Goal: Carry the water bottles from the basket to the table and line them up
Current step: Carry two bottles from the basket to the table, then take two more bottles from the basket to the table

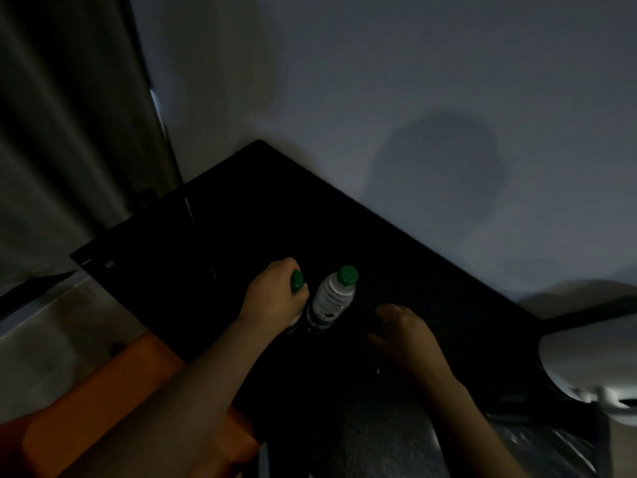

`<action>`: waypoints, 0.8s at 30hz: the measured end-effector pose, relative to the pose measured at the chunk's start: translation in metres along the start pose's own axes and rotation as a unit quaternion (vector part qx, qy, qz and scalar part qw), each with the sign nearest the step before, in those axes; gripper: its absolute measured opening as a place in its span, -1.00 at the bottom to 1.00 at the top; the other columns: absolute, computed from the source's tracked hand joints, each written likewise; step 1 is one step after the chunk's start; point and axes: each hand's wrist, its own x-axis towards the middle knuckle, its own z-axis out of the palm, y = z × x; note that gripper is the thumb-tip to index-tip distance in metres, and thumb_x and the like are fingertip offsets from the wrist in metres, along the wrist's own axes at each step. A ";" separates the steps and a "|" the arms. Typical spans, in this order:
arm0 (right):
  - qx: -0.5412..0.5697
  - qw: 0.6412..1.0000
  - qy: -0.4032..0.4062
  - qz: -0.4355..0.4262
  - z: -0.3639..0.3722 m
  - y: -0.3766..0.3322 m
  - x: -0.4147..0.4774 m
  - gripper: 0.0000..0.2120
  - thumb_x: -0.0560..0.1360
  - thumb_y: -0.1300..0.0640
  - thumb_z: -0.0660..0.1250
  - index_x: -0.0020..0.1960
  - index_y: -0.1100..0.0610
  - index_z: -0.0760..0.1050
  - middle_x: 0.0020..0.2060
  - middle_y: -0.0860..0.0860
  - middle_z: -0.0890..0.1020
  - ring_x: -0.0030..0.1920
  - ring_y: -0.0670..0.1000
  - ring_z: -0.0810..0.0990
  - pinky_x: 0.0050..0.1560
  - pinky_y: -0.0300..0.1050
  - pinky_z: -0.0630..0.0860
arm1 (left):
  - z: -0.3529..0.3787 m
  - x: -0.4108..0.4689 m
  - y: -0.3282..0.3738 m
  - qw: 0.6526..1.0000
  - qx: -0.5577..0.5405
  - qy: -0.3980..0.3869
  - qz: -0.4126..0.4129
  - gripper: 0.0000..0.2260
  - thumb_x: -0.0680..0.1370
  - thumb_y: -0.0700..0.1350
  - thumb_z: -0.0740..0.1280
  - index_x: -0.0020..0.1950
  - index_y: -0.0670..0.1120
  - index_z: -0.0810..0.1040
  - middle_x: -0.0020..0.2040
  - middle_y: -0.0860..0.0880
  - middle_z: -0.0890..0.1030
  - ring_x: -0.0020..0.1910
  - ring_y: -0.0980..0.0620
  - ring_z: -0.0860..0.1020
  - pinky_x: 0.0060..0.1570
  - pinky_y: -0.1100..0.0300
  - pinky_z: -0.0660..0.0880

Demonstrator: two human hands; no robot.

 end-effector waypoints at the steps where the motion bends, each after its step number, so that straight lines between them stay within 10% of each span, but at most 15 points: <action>1: -0.005 1.000 0.000 0.013 0.001 0.000 -0.005 -0.55 0.45 0.03 0.40 0.31 0.07 0.42 0.20 0.03 0.51 0.11 0.00 0.55 0.06 -0.20 0.48 | -0.004 0.002 0.005 0.999 0.033 -0.027 0.002 -0.79 0.54 -0.08 0.32 0.08 -0.17 0.45 0.00 -0.11 0.50 -0.09 -0.06 0.50 -0.13 0.13 0.45; 6: -0.006 0.997 0.006 0.081 0.005 0.007 -0.040 -0.63 0.42 -0.01 0.41 0.19 0.03 0.49 0.10 -0.01 0.56 0.05 -0.02 0.56 0.03 -0.16 0.52 | -0.012 -0.014 0.039 0.984 0.156 -0.036 0.072 -0.58 0.49 -0.02 0.39 0.28 -0.11 0.40 0.26 -0.09 0.44 0.25 -0.08 0.42 0.23 0.07 0.43; 24: 0.078 0.946 0.175 0.262 -0.034 0.087 -0.229 -0.61 0.40 0.04 0.44 0.21 0.03 0.52 0.09 -0.01 0.59 0.10 -0.01 0.58 0.08 -0.12 0.52 | 0.080 -0.127 0.176 0.905 0.217 -0.243 0.272 -0.57 0.51 0.02 0.36 0.34 0.02 0.34 0.29 0.03 0.41 0.24 0.05 0.43 0.18 0.18 0.45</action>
